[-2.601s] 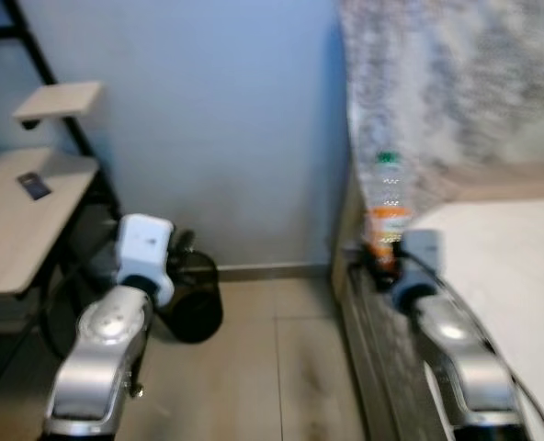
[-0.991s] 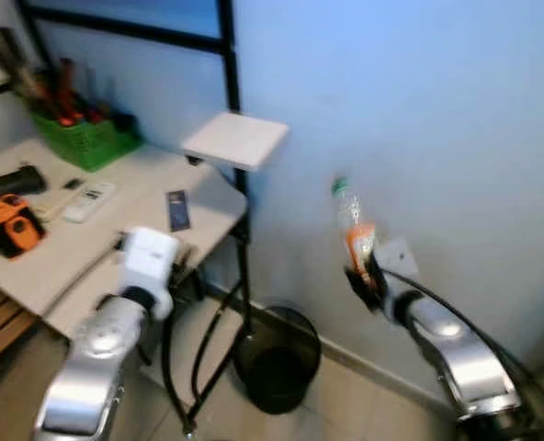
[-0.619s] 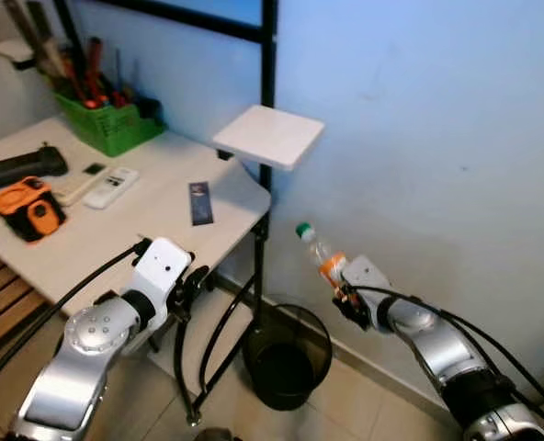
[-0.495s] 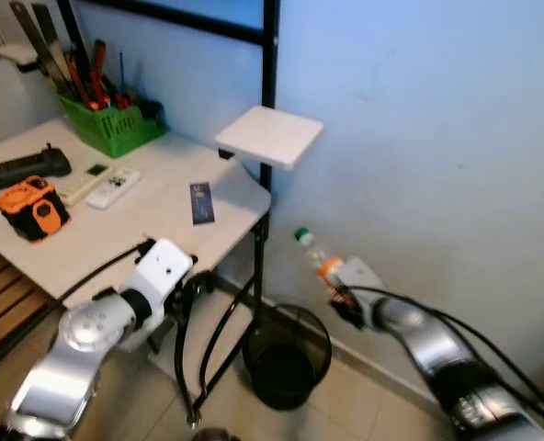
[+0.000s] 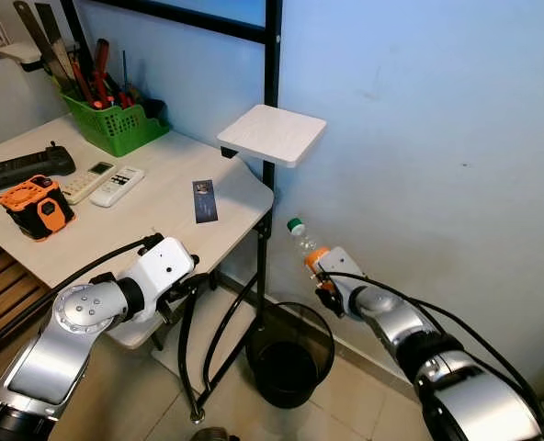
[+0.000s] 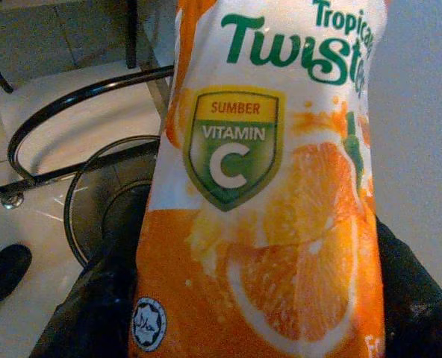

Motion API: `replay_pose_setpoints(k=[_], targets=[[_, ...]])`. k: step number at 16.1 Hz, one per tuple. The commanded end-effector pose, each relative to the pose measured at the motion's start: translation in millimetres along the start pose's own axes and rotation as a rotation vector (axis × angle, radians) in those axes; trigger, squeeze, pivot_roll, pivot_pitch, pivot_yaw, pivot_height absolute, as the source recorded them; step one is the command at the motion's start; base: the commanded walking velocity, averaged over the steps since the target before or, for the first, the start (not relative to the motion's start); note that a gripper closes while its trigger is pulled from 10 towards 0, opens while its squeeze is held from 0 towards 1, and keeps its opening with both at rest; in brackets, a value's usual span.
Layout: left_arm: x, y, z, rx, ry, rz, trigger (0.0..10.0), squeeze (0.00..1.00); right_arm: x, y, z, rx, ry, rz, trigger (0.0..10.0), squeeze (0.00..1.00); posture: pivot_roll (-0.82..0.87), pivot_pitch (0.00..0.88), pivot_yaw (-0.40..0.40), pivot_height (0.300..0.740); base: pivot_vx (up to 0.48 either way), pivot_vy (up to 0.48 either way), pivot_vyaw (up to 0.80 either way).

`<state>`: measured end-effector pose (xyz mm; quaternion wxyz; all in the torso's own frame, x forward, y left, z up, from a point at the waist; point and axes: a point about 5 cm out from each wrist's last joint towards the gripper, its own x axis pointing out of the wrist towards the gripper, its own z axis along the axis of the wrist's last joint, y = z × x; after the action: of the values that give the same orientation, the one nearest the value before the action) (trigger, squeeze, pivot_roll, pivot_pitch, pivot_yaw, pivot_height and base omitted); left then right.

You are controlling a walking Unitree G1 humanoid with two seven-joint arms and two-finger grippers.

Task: Clean up the room

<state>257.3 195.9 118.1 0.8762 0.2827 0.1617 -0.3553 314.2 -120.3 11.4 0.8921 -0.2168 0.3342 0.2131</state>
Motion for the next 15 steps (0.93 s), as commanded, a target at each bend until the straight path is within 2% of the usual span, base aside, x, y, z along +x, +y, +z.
replay_pose_setpoints(k=[1,2,8,10,14,15], targets=[[1.9,0.2,3.4,0.024,-0.006,-0.018,10.0,0.0,0.8,0.6,5.3,-0.004,-0.02,-0.002,10.0,0.85,0.12,0.0,0.006,0.74,0.0,0.0,0.0],[2.2,-0.1,3.8,0.025,-0.009,-0.021,10.0,0.0,1.4,2.5,5.3,-0.002,-0.021,0.001,10.0,1.0,0.12,0.0,0.006,0.74,0.0,0.0,0.0],[1.4,2.0,3.8,0.02,-0.018,-0.02,10.0,0.0,3.1,5.9,5.3,-0.008,-0.015,-0.018,10.0,1.0,0.13,0.0,0.004,0.74,0.0,0.0,0.0],[0.6,0.6,2.6,0.014,-0.016,-0.02,10.0,0.0,3.9,11.3,2.5,0.015,-0.008,0.004,10.0,1.0,0.13,0.0,0.007,0.74,0.0,0.0,0.0],[3.6,-2.0,3.5,0.011,-0.021,-0.023,10.0,0.0,3.6,13.8,-0.9,0.097,-0.036,0.019,10.0,1.0,0.12,0.0,0.015,0.74,0.0,0.0,0.0],[4.5,-4.1,4.9,-0.02,-0.039,0.002,10.0,0.0,2.3,10.0,-1.4,0.15,-0.065,0.015,10.0,1.0,0.12,0.0,0.016,0.74,0.0,0.0,0.0]])
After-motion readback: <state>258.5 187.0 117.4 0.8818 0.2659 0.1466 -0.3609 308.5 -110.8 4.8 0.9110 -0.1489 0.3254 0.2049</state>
